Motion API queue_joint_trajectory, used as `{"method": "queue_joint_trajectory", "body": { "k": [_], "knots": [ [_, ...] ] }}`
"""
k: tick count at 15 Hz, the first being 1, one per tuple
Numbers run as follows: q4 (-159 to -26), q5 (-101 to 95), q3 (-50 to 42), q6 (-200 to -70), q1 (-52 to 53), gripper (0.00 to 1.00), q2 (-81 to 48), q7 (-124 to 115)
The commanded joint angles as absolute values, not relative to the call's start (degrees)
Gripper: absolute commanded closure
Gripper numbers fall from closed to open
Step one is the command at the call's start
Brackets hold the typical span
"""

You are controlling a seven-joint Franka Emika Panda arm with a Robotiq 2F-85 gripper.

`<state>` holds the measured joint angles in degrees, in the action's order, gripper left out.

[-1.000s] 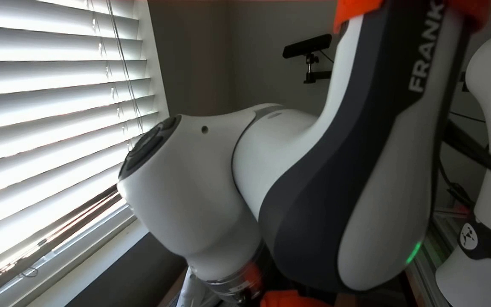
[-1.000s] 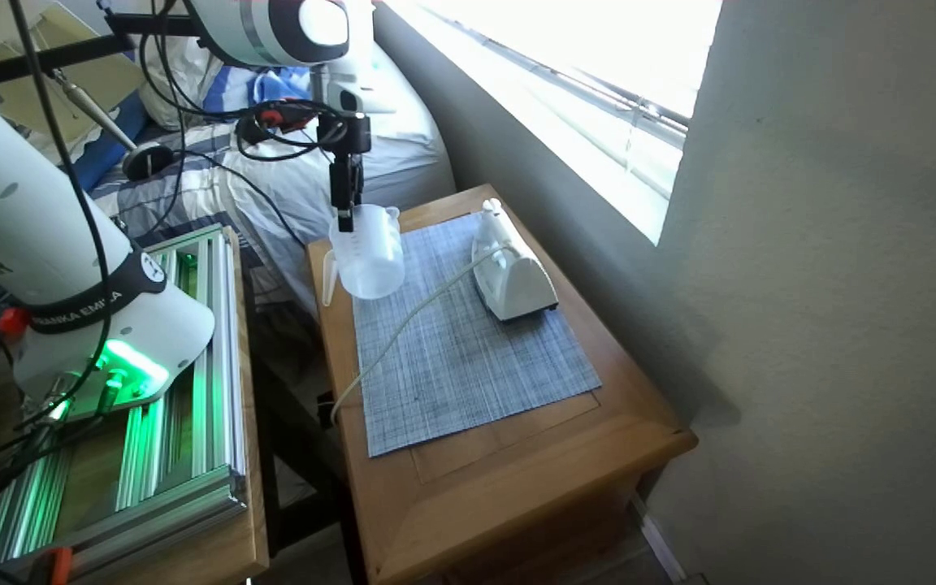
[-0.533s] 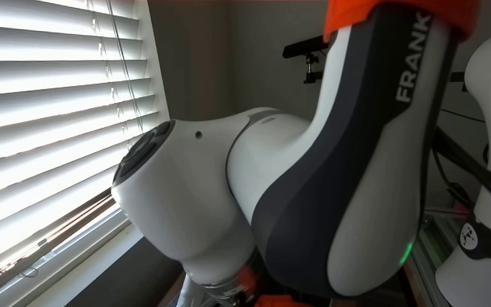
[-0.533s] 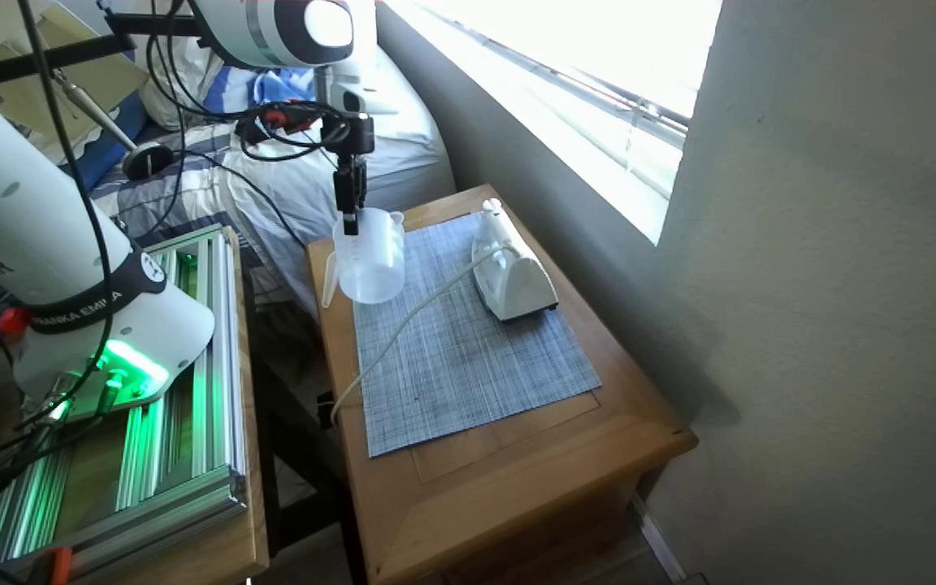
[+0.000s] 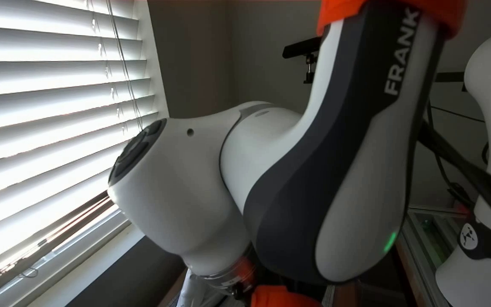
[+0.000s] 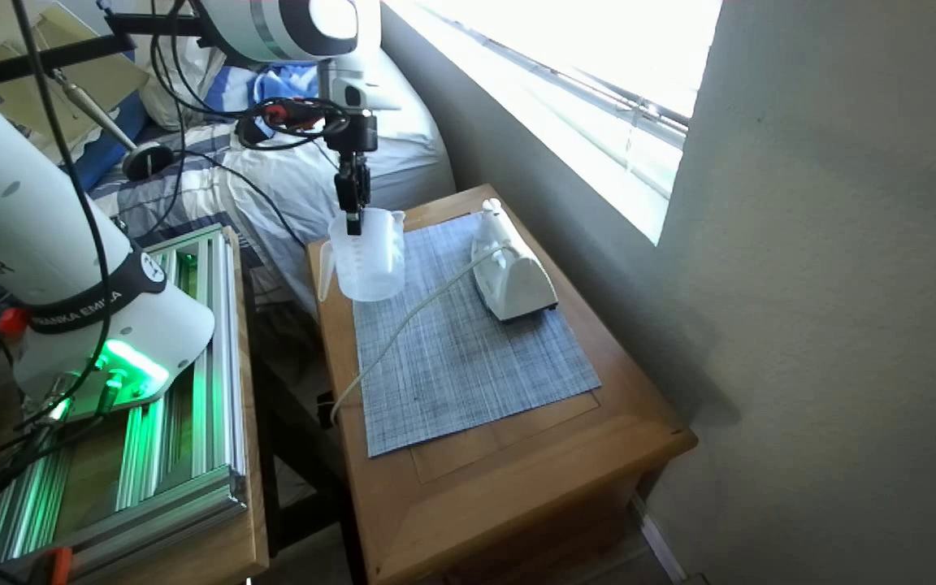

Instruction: Put the plastic jar in an upright position

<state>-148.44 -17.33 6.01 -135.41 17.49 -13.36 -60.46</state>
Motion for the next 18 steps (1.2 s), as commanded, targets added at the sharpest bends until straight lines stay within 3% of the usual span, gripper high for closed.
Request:
{"method": "queue_joint_trajectory", "body": {
  "k": [1, 7, 15, 18],
  "knots": [
    [-148.08, -19.15, 5.55, -134.36, 17.36, 1.00, -13.17, -62.20],
    [-150.85, -17.61, 4.90, -135.76, 15.77, 0.98, -10.29, -61.24],
    [-161.61, -16.70, 2.83, -157.81, 12.26, 0.98, -5.98, -59.06],
    [-158.19, -10.96, 2.66, -160.01, 10.23, 0.98, -10.61, -56.20]
  ]
}}
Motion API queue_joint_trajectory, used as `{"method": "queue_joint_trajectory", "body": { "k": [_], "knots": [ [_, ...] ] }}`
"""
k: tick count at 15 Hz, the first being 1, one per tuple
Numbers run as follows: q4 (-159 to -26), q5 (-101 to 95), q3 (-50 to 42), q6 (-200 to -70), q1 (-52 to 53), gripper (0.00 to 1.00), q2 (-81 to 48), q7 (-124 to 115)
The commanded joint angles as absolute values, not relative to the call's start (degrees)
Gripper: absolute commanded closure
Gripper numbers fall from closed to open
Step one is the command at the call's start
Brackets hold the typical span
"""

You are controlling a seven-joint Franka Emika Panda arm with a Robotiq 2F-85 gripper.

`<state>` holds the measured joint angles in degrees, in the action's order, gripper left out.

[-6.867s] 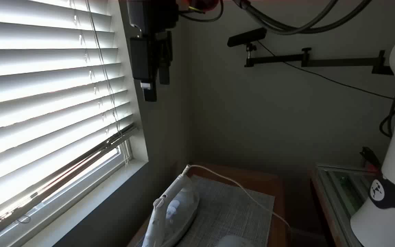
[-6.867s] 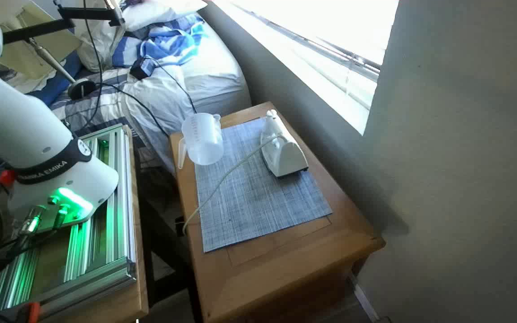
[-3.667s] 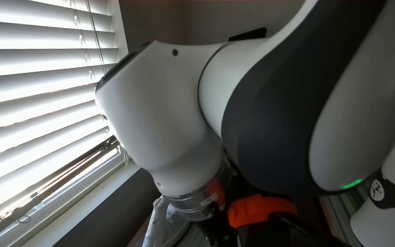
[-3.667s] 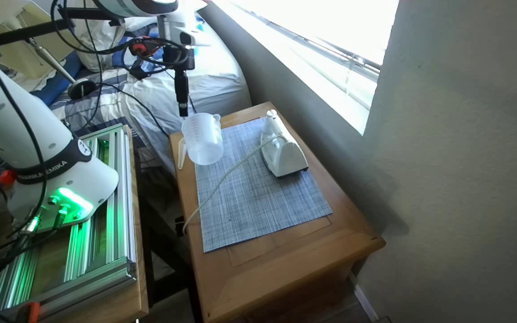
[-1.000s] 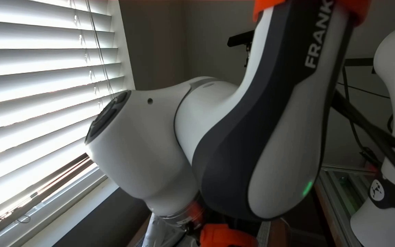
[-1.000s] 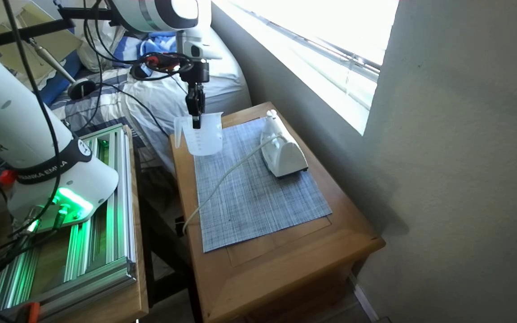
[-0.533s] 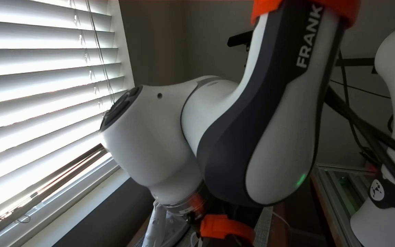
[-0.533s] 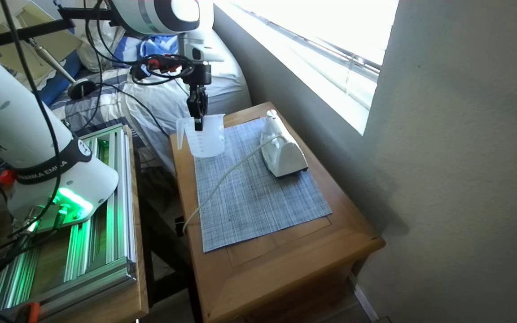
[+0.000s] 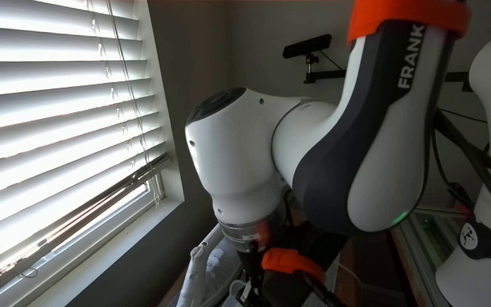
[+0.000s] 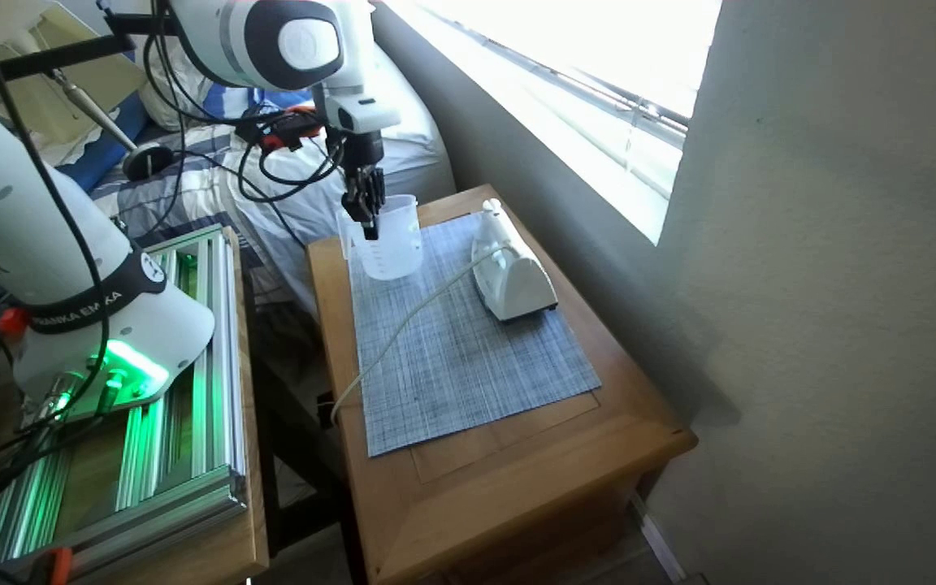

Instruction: Put the plastic jar in an upright position

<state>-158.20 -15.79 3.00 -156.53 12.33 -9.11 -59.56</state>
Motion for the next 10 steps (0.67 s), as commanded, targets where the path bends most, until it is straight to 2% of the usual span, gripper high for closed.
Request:
{"method": "queue_joint_trajectory", "body": {
  "k": [1, 2, 3, 10],
  "knots": [
    [-158.17, -8.87, 2.67, -161.19, 9.55, 0.98, -11.12, -55.03],
    [-158.09, -6.60, 2.68, -162.10, 8.85, 0.68, -11.70, -53.75],
    [-158.09, -4.22, 2.84, -162.73, 8.25, 0.67, -12.07, -52.49],
    [-157.99, -1.14, 0.00, -161.02, 9.21, 0.20, -10.06, -50.92]
  ]
}}
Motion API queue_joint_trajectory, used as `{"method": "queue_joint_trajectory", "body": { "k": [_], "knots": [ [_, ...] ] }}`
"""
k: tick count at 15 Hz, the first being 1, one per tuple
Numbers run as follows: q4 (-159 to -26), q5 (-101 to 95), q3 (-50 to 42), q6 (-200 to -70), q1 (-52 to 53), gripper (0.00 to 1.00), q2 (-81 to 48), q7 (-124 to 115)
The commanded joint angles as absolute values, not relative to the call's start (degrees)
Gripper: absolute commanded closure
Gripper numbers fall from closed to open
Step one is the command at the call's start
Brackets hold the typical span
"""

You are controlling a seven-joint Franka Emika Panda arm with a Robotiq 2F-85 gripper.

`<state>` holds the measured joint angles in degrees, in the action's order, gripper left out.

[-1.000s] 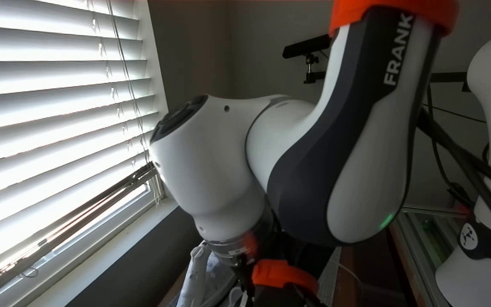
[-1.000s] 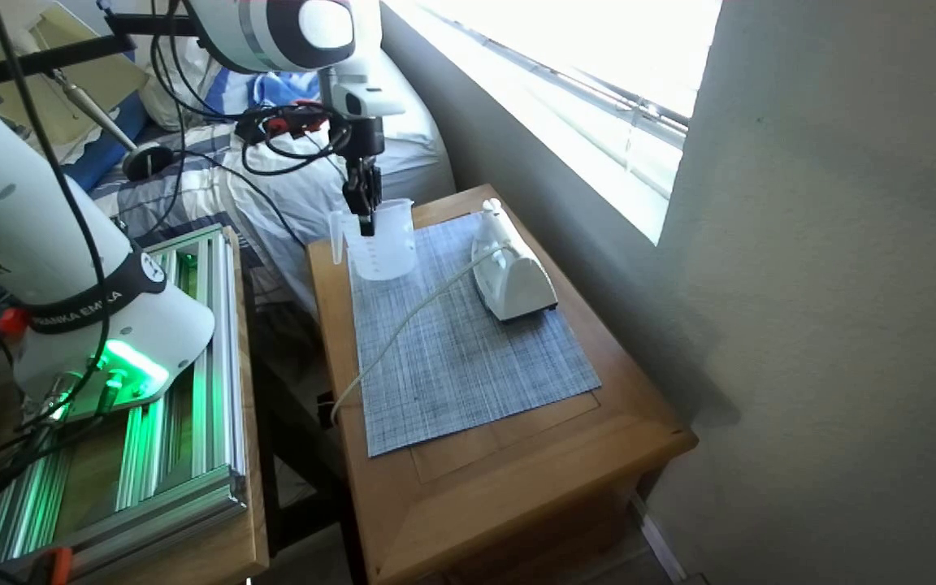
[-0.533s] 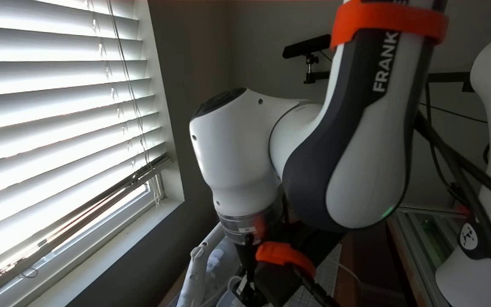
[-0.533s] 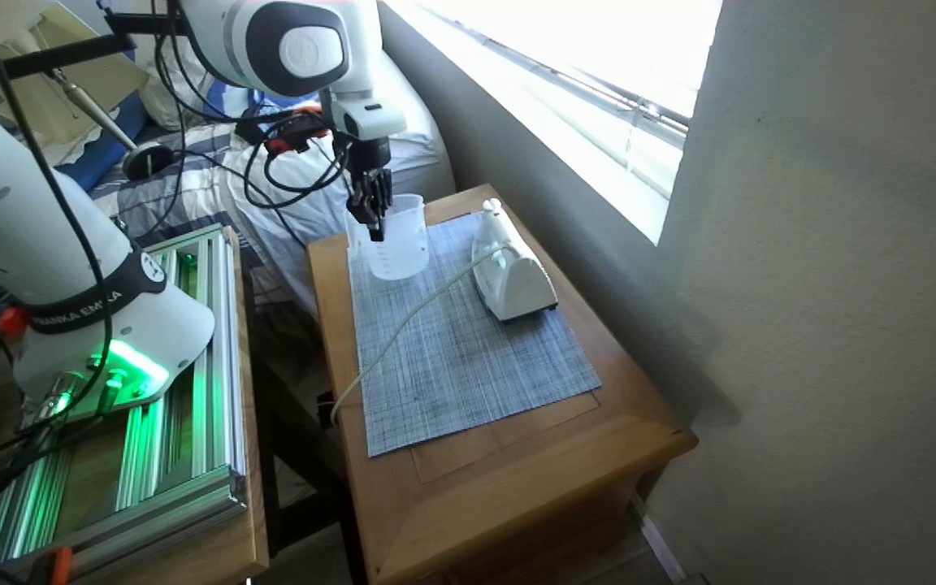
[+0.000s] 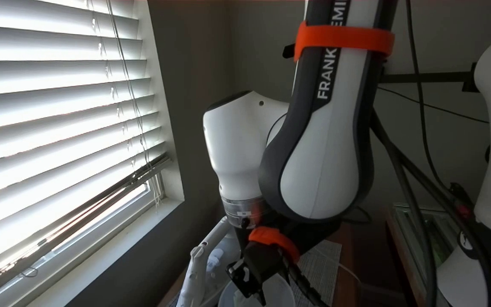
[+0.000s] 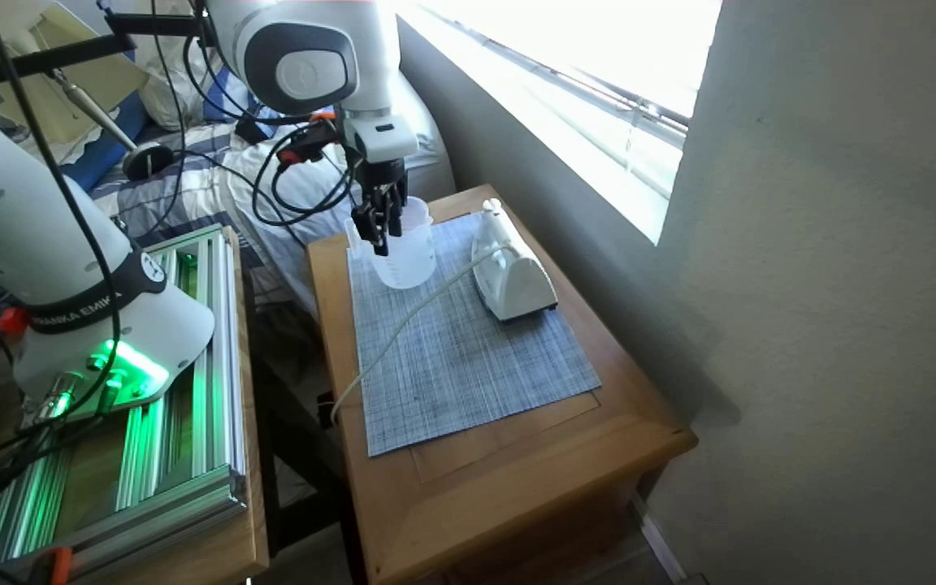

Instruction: Put the plastic jar in an upright position

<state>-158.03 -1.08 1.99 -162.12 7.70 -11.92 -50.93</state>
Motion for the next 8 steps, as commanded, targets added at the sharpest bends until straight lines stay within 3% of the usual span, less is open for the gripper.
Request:
{"method": "queue_joint_trajectory", "body": {
  "k": [1, 3, 8],
  "knots": [
    [-157.93, -2.02, -0.62, -160.48, 9.73, 0.12, -9.28, -51.44],
    [-157.71, -5.99, -2.65, -157.28, 11.60, 0.00, -6.37, -53.71],
    [-158.04, -14.17, 0.88, -141.66, 10.73, 0.00, 6.14, -53.93]
  ]
}}
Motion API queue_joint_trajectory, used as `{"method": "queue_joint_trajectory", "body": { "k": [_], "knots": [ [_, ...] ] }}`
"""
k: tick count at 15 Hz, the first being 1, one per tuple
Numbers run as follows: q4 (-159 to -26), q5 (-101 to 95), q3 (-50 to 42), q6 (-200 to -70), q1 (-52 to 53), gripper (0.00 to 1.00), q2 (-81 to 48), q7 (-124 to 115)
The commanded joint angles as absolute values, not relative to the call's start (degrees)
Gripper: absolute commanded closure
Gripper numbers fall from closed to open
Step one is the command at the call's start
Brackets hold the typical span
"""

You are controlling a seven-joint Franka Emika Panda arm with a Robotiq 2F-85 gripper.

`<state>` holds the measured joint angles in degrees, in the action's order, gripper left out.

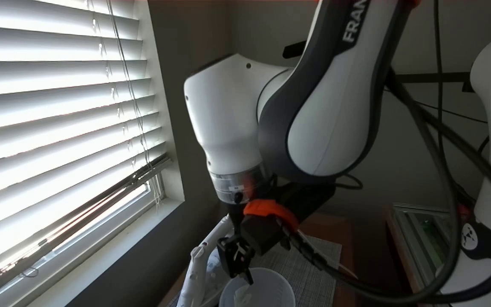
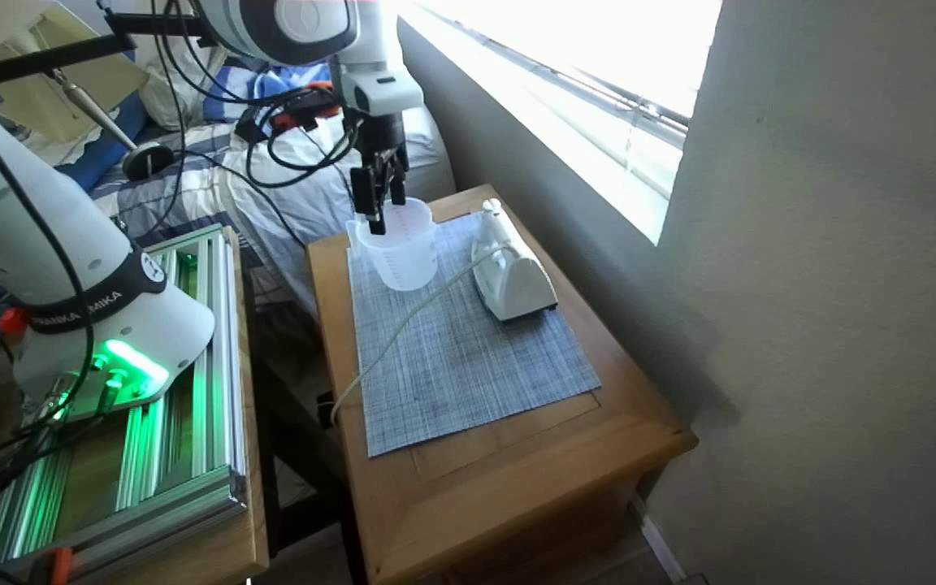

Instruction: Put the plastic jar in an upright position

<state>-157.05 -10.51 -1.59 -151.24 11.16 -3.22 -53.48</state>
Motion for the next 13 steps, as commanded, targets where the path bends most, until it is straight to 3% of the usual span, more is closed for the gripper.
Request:
{"method": "queue_joint_trajectory", "body": {
  "k": [1, 7, 8, 13],
  "knots": [
    [-157.15, -14.64, 2.49, -137.12, 10.39, 0.00, 8.42, -53.19],
    [-159.17, -13.34, 11.29, -123.36, 10.97, 0.00, 24.75, -44.51],
    [-156.84, -12.58, 11.58, -126.02, 9.21, 0.00, 18.65, -47.11],
    [-157.25, -12.47, 12.71, -125.47, 8.54, 0.00, 19.62, -46.98]
  ]
}}
